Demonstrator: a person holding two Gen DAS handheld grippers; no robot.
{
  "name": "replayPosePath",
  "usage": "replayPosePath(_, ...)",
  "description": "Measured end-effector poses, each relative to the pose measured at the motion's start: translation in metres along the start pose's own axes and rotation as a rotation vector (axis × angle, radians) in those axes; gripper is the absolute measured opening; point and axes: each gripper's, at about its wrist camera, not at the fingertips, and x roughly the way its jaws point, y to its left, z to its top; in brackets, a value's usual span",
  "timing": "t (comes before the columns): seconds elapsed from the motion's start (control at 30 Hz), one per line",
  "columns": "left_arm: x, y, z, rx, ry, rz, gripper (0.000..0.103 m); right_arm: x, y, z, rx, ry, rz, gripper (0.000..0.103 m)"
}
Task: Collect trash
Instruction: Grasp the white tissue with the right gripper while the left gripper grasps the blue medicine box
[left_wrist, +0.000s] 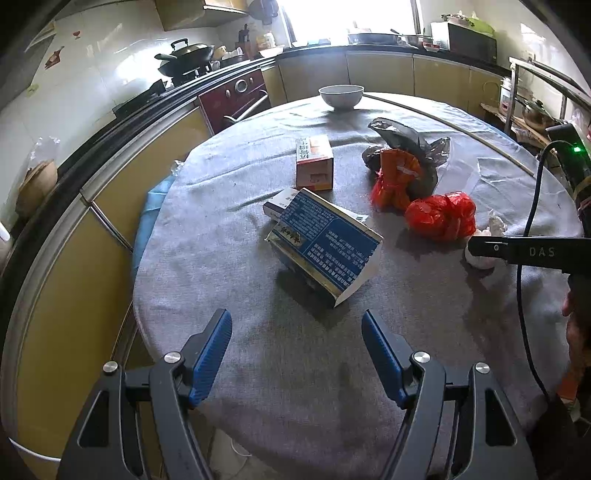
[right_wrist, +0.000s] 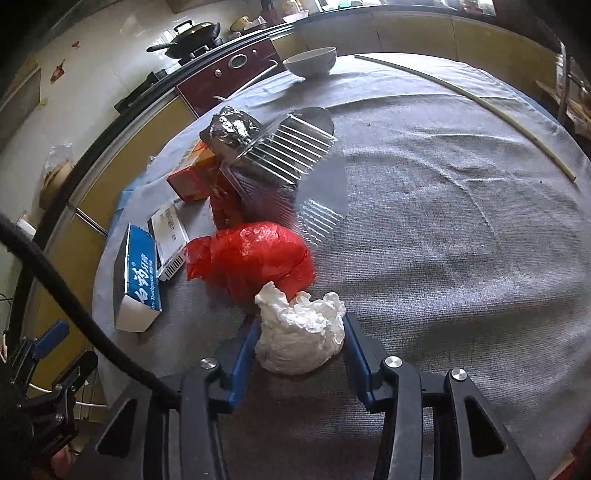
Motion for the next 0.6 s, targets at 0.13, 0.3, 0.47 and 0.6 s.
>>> replayPosePath(0.13, -0.003, 0.001, -0.001, -0.003, -0.005, 0.001, 0.073, -0.002, -0.002, -0.001, 0.001, -0.006, 0.006, 0.05)
replayPosePath(0.3, -0.007, 0.018, -0.001, -0.056, -0.001, -0.064, 0.073, -0.004, -0.003, -0.002, 0.01, -0.017, 0.008, 0.049)
replayPosePath(0.47, -0.003, 0.058, 0.007, -0.233, 0.025, -0.231, 0.074, -0.006, -0.003, -0.007, 0.011, -0.036, 0.009, 0.049)
replayPosePath(0.6, 0.007, 0.071, 0.025, -0.364, 0.036, -0.341, 0.075, -0.008, -0.004, -0.011, 0.007, -0.048, 0.019, 0.048)
